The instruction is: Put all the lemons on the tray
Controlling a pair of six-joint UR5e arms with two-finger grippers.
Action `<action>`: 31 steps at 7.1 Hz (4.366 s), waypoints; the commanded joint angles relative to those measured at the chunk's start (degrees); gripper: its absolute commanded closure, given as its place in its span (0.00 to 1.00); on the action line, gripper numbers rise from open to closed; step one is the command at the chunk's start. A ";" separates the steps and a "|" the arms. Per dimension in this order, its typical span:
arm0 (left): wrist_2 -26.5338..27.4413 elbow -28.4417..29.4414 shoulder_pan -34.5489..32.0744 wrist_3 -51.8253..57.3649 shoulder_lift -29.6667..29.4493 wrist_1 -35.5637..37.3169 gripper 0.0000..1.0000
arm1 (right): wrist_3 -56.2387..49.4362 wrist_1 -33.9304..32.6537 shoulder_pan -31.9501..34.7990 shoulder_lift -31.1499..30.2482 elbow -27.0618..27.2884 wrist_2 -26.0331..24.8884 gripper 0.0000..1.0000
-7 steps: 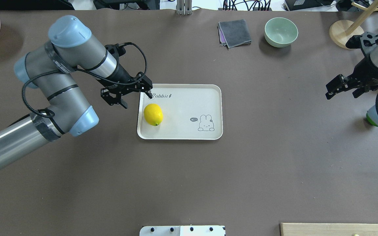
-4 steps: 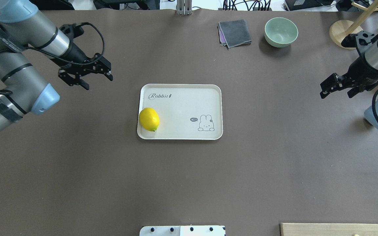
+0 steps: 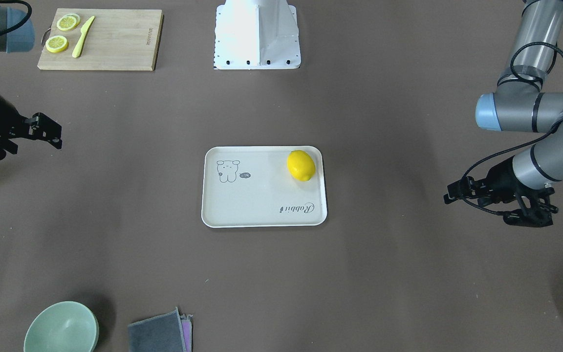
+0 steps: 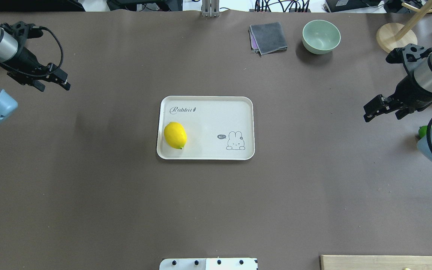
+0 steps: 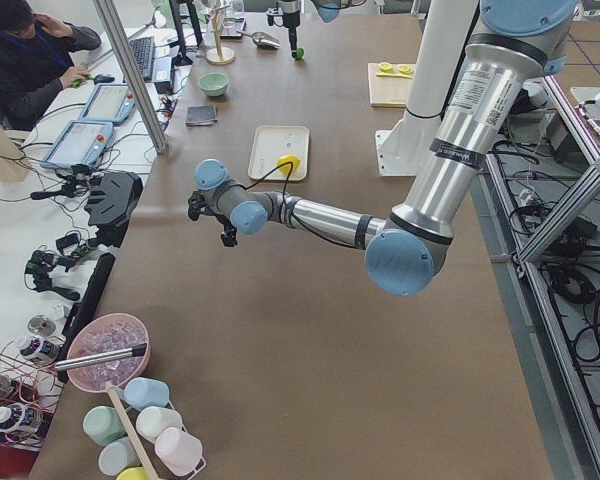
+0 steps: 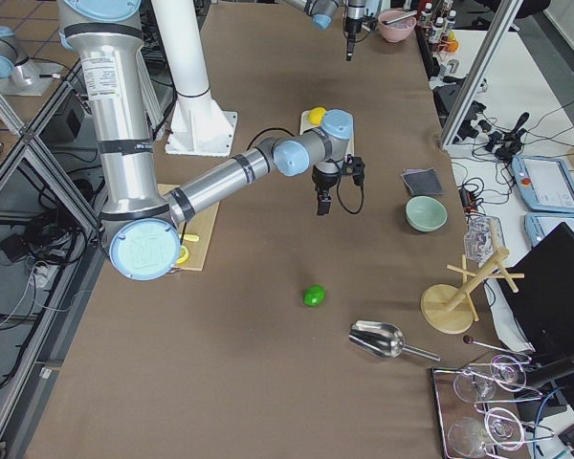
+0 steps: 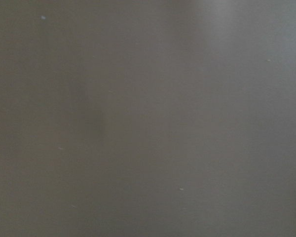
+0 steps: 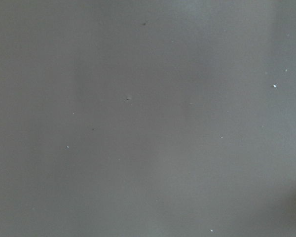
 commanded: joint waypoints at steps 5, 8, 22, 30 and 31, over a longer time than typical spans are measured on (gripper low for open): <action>0.71 1.61 -0.10 4.52 1.23 -0.49 0.03 | -36.98 -0.16 0.08 -5.77 -2.13 -6.64 0.00; 0.71 1.44 -0.19 4.52 1.32 -0.58 0.03 | -48.15 -0.16 5.88 -7.90 -7.20 -6.64 0.00; 0.71 1.61 -0.10 4.43 1.32 -0.66 0.03 | -40.65 11.35 6.44 -5.44 -23.32 -3.39 0.24; 0.09 1.35 -0.10 3.64 1.14 -0.58 0.03 | -12.09 0.71 0.58 12.73 -20.87 4.79 1.00; 0.09 1.09 -0.10 3.55 1.14 -0.58 0.03 | -3.38 0.80 -3.02 16.15 -20.33 4.70 1.00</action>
